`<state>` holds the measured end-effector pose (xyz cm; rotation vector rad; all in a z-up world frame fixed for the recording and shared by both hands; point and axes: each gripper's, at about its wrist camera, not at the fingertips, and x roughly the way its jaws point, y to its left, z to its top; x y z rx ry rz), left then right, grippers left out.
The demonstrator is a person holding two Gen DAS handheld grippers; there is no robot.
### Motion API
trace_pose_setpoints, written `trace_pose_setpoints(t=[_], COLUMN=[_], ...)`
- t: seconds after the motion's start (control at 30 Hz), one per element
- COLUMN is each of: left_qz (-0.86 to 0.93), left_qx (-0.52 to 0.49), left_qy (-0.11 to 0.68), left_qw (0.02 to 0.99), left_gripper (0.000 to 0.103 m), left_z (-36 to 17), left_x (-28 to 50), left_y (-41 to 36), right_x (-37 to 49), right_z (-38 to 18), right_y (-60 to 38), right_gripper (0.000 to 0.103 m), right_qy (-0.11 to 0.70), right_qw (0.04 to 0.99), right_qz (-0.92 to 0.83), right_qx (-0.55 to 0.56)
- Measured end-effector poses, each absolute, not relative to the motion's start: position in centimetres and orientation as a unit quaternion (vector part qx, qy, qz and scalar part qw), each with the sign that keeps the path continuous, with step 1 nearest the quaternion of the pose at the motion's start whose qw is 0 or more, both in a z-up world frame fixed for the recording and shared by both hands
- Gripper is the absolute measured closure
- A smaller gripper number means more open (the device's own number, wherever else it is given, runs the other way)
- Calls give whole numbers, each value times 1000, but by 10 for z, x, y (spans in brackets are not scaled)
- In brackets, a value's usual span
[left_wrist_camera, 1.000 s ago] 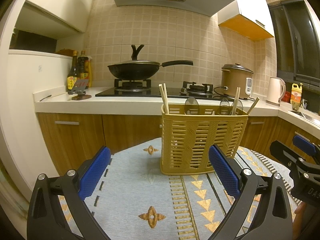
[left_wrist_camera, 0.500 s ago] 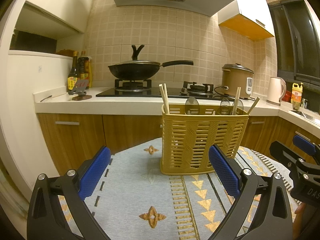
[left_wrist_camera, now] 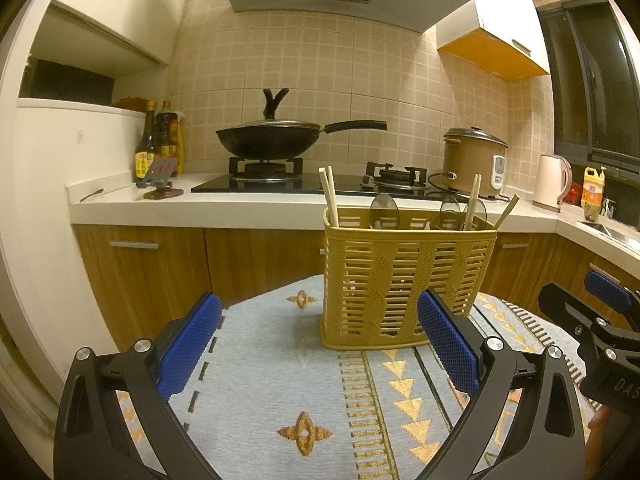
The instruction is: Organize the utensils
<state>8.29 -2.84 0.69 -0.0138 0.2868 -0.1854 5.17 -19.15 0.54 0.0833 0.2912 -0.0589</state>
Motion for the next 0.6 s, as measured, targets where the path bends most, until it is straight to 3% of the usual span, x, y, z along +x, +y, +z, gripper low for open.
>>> trace_pose_setpoints(t=[0.6], left_qz=[-93], left_qx=[-7], left_qy=[145], left_qw=[985], left_gripper=[8], left_z=[6], left_x=[84], left_y=[-28], right_x=[52], right_z=[5], right_y=[-190], right_gripper=[8], right_qy=[147], right_qw=[988], right_qz=[-28], right_qx=[41])
